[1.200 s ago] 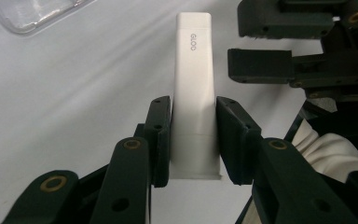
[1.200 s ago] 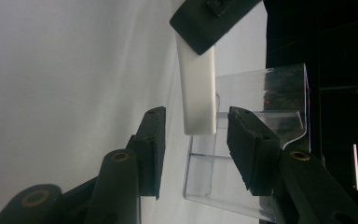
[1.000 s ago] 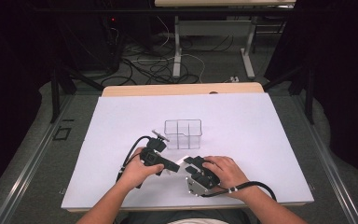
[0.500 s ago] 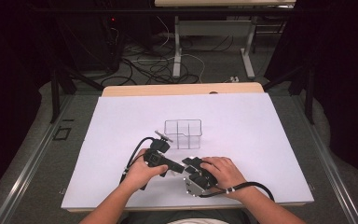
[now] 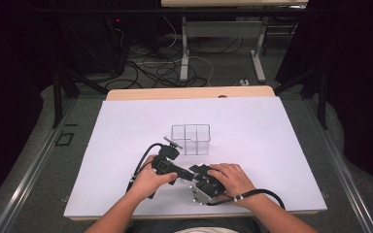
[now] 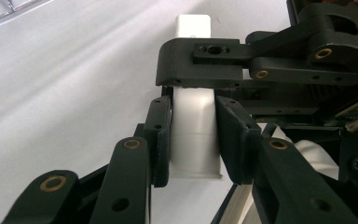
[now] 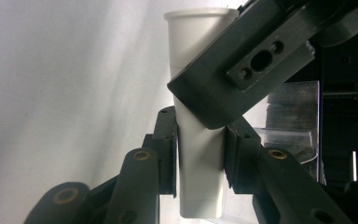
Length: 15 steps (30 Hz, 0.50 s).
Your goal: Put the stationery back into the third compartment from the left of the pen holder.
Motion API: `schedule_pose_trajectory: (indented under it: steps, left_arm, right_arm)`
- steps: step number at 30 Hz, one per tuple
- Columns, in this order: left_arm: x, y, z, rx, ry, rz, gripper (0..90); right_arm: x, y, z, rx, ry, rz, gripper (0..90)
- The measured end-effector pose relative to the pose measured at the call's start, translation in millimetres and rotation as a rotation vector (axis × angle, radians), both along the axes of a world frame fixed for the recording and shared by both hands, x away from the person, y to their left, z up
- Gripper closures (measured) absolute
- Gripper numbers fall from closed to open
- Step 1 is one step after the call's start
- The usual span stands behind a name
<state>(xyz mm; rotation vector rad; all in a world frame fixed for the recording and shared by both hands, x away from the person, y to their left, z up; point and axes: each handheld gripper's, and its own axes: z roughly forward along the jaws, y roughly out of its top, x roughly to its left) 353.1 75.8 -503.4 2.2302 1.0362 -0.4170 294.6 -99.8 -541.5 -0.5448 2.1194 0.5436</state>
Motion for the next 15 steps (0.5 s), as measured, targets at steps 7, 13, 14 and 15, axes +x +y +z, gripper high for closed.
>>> schedule_pose_trajectory:
  steps: [7,13,14,15]
  left_arm:
    - [-0.5,0.7,-0.7,-0.013,-0.01,0.008,66.7]
    - [-0.5,5.0,1.0,-0.044,-0.019,0.025,57.0]
    - [-0.7,6.1,1.6,-0.051,-0.023,0.037,55.1]
    - [-0.5,7.9,2.2,-0.053,-0.038,0.043,53.3]
  right_arm:
    - [-0.1,0.0,1.0,-0.019,0.017,-0.013,69.9]
    - [1.3,-1.2,1.0,-0.018,0.002,-0.013,70.0]
    - [1.8,-1.3,-0.3,-0.003,-0.004,-0.013,70.0]
    - [1.6,-1.7,0.0,-0.005,-0.01,-0.022,70.0]
